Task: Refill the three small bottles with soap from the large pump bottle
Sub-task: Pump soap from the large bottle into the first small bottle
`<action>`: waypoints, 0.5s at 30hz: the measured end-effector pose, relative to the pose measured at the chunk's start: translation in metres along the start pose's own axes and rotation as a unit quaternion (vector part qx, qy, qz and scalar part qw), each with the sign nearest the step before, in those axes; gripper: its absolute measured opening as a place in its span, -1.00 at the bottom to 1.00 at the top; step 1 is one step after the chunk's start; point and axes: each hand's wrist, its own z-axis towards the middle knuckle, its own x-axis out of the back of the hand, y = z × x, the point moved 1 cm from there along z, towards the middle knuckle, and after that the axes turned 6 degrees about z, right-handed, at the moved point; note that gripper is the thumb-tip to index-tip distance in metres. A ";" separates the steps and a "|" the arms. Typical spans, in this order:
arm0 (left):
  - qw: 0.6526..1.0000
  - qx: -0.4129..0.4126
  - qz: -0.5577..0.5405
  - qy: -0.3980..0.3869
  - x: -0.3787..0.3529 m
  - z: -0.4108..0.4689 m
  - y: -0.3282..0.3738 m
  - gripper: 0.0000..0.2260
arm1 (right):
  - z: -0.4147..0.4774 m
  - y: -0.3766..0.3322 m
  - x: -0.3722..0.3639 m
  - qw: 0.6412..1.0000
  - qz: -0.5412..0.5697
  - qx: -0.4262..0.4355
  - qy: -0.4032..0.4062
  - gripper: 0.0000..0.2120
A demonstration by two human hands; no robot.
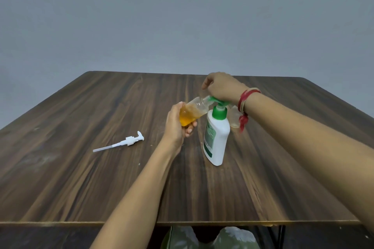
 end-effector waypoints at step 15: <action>1.000 -0.019 0.007 0.015 0.002 0.004 -0.002 -0.65 | 0.002 0.005 -0.006 0.999 0.050 -0.013 0.002 -0.68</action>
